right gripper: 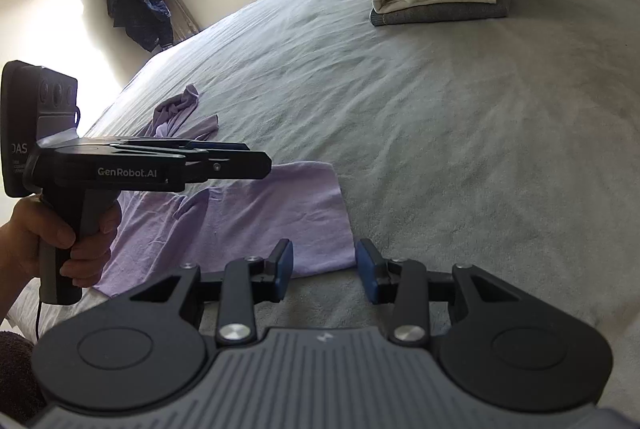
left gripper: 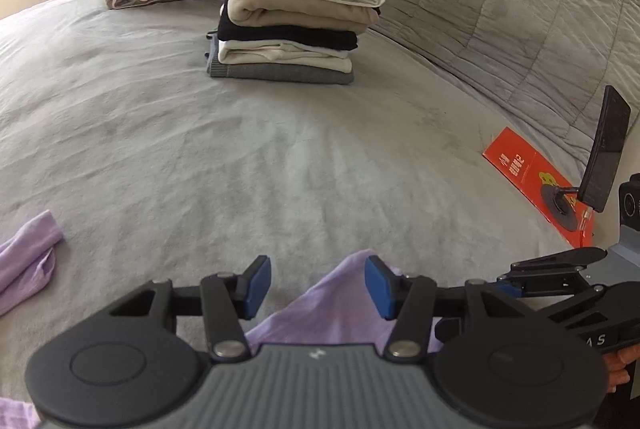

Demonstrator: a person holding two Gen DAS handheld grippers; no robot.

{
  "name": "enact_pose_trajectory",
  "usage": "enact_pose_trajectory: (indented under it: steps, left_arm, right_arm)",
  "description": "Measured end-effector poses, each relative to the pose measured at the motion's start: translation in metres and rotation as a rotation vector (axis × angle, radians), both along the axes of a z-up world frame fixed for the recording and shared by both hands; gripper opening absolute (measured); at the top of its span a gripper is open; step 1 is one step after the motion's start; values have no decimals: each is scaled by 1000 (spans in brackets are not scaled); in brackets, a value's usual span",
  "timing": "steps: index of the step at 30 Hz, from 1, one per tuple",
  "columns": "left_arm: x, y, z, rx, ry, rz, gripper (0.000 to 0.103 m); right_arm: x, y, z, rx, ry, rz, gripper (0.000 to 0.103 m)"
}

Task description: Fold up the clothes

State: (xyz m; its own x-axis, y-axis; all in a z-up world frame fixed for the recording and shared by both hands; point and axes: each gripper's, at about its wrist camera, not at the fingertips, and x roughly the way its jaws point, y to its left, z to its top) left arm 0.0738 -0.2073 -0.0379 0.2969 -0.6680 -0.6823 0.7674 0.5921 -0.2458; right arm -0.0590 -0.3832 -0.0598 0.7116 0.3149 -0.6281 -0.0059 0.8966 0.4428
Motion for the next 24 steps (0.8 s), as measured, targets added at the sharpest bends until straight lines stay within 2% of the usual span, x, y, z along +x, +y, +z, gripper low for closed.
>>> enact_pose_trajectory:
  steps: [5, 7, 11, 14, 16, 17, 24]
  left_arm:
    - [4, -14, -7, -21, 63, -44, 47]
    - [5, -17, -11, -33, 103, -45, 24]
    - [-2, -23, -13, -38, 82, -40, 5]
    - [-10, -21, -8, -74, 36, -35, 3]
    - [-16, -19, -3, -106, 2, -28, 3]
    - [-19, -19, 1, -122, -11, -23, 3]
    - [-33, -22, 18, -147, -73, -11, 3]
  right_arm:
    - [2, -1, -4, 34, -6, -10, 40]
    - [4, 4, -5, 13, -19, 1, 40]
    - [7, 12, -8, -37, -46, 13, 39]
    - [7, 9, -10, -46, -45, -19, 28]
    - [7, 6, -12, -51, -42, -42, 9]
    - [7, 4, -13, -48, -41, -50, 4]
    - [-2, -2, -9, -19, -47, -69, 2]
